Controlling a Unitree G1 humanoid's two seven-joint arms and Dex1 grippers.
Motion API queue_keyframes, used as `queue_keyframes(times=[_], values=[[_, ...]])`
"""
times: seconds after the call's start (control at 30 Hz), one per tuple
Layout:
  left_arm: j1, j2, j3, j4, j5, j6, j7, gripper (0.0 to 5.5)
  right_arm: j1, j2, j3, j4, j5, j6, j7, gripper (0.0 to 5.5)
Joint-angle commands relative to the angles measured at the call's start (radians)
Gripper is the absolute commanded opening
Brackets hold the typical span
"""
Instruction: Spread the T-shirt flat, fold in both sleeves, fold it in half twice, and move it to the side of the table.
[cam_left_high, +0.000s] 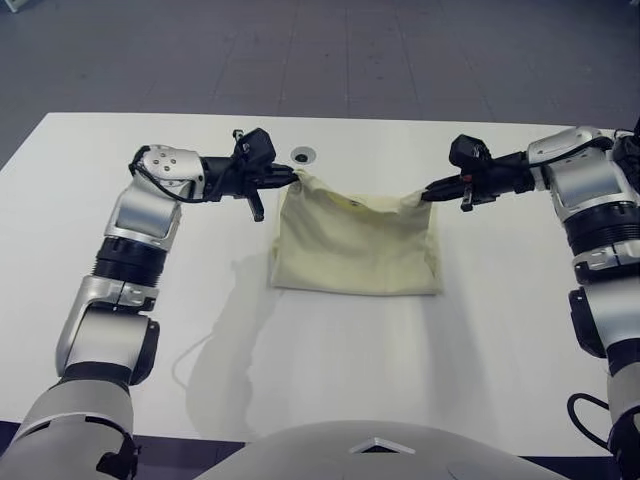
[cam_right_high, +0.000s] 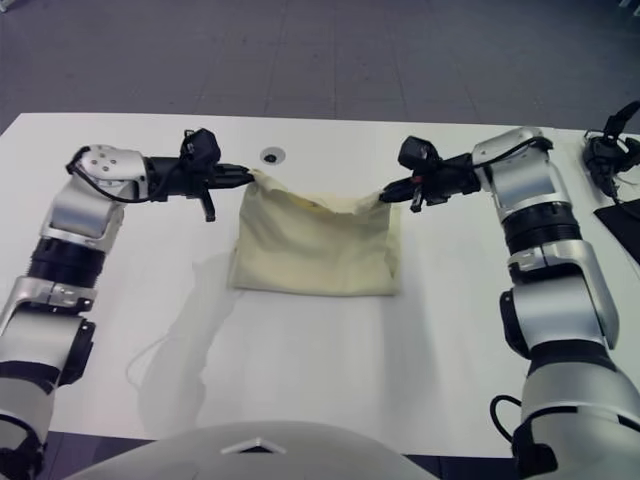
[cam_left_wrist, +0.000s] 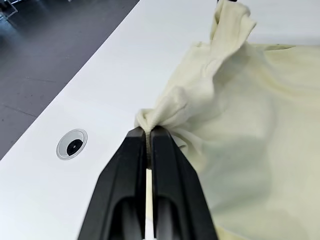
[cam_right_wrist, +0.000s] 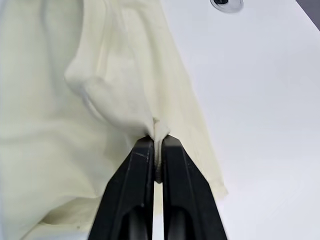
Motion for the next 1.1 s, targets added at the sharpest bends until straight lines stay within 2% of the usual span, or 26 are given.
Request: queue_keyframes(times=[0.03,0.13,0.17,0.23,0.37,0.47,0.6,0.7,0.93,1.1], values=[[-0.058,-0.059,-0.009,0.177,0.057,-0.078,0.029,0.00,-0.054,0.057,-0.006,0.154,-0.064,-0.079,-0.067,0.02],[-0.072,-0.091,-0.008,0.278,0.097,-0.121,0.072,0.00,-0.060,0.095,-0.019,0.231,-0.098,-0.123,-0.153,0.02],[-0.082,-0.101,-0.002,0.311,0.110,-0.130,0.108,0.00,-0.063,0.108,-0.028,0.253,-0.109,-0.135,-0.210,0.39],[-0.110,-0.123,0.033,0.361,0.110,-0.124,0.178,0.45,-0.064,0.130,-0.053,0.287,-0.123,-0.148,-0.342,0.69],[-0.149,-0.121,0.108,0.373,0.094,-0.085,0.295,1.18,-0.014,0.125,-0.079,0.250,-0.155,-0.209,-0.489,1.40],[-0.007,-0.018,0.092,0.101,0.150,-0.025,0.285,1.76,0.099,0.062,-0.078,0.055,-0.171,-0.258,-0.465,1.95],[0.302,0.101,0.063,-0.483,0.132,0.198,0.213,2.46,0.260,-0.005,-0.068,-0.248,-0.172,-0.297,-0.409,2.63],[0.442,0.151,0.007,-0.713,0.143,0.275,0.179,2.95,0.324,-0.029,-0.049,-0.347,-0.185,-0.329,-0.389,3.09],[0.576,0.195,-0.106,-0.849,0.265,0.326,0.185,4.09,0.421,-0.055,0.003,-0.452,-0.263,-0.416,-0.375,4.19],[0.546,0.213,-0.167,-0.771,0.372,0.316,0.204,5.02,0.515,-0.117,0.039,-0.572,-0.295,-0.480,-0.313,5.06]])
